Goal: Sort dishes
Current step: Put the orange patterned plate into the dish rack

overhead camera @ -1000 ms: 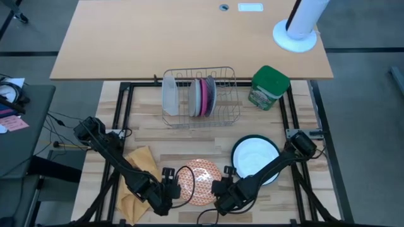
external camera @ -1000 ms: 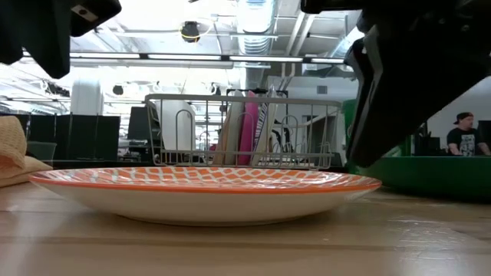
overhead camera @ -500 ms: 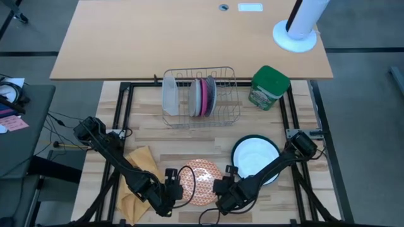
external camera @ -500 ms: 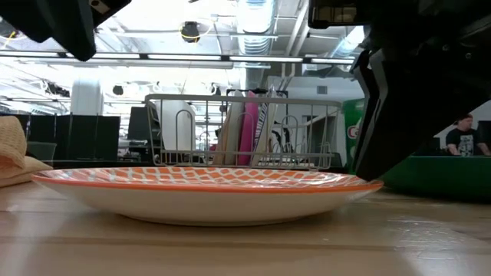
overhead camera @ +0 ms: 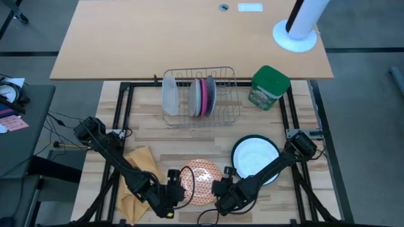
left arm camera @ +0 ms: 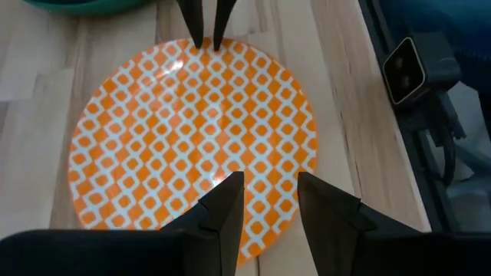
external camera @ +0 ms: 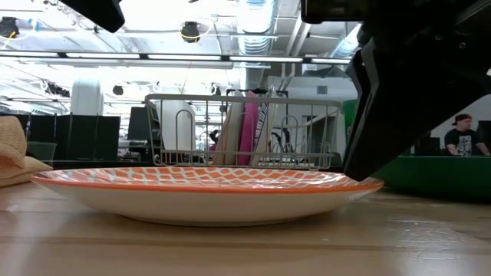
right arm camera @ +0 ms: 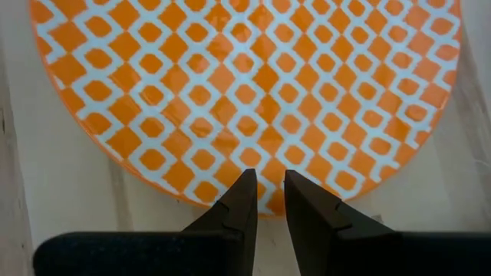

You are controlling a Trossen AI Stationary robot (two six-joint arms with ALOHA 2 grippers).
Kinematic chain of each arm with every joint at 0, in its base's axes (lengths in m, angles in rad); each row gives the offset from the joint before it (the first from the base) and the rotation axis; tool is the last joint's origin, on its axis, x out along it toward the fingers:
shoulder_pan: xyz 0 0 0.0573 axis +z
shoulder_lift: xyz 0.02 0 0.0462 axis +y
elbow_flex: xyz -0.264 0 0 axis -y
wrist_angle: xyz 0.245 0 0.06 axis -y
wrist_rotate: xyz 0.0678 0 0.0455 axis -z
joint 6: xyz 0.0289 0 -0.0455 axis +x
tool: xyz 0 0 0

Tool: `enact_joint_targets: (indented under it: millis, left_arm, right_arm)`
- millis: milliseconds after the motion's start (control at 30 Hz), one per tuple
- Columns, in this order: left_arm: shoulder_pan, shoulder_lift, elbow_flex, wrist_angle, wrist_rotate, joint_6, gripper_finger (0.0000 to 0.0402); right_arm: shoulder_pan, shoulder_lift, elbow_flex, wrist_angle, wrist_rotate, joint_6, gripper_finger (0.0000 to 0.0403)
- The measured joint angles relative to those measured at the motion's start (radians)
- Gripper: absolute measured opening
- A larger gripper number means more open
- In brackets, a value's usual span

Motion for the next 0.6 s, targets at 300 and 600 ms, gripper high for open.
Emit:
enact_joint_targets:
  millis: [300,600]
  left_arm:
    - [-0.001,0.000,0.000,-0.002,-0.006,0.046,0.0119]
    - [-0.021,0.091,0.000,0.002,-0.019,0.059,0.0119]
  right_arm:
    - [-0.002,0.000,0.000,0.002,0.000,-0.004,0.0070]
    - [-0.001,0.000,0.000,0.003,0.000,-0.005,0.0070]
